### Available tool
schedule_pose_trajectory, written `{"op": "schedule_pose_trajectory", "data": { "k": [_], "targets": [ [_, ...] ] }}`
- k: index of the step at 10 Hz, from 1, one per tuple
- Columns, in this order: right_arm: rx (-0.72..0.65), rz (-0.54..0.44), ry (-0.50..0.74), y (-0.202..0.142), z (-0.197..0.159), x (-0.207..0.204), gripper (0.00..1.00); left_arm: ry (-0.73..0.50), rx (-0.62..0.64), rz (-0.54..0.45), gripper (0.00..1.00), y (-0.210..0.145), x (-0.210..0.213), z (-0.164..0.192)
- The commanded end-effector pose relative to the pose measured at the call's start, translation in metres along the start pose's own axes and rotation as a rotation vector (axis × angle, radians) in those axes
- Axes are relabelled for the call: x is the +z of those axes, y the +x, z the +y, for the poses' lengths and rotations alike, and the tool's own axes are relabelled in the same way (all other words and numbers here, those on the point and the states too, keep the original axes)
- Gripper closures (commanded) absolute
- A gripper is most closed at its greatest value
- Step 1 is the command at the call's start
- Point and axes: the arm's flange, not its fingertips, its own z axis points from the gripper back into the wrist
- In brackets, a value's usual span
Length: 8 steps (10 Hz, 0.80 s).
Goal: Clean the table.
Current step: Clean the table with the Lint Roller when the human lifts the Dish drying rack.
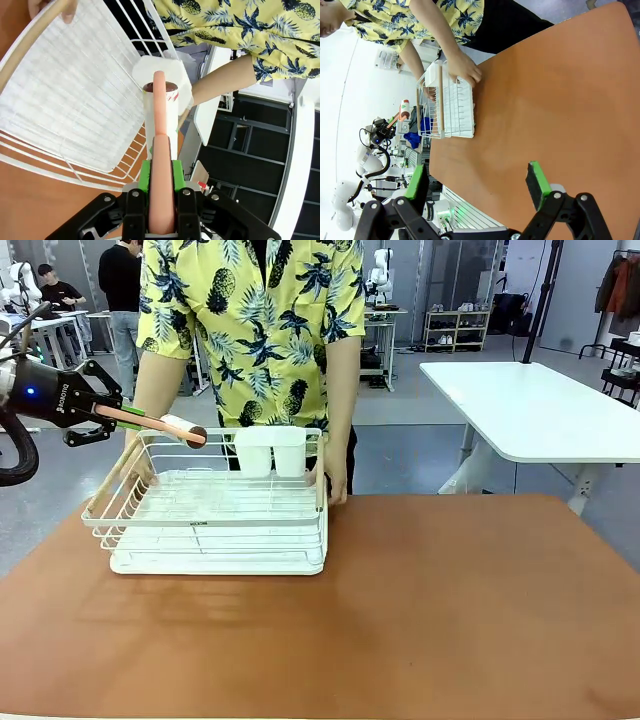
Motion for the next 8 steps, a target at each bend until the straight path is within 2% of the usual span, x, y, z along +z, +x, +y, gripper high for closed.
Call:
{"op": "schedule_pose_trajectory", "data": {
  "k": [1, 8],
  "targets": [
    [0.009, -0.009, 0.017, 0.0010, 0.0019, 0.0004, 0.00, 0.000, -0.001, 0.000, 1.00, -0.0005, -0.0004, -0.0005],
    [0.009, -0.009, 0.017, 0.0010, 0.0019, 0.0004, 0.00, 0.000, -0.001, 0.000, 1.00, -0.0005, -0.0004, -0.0005]
  ]
}}
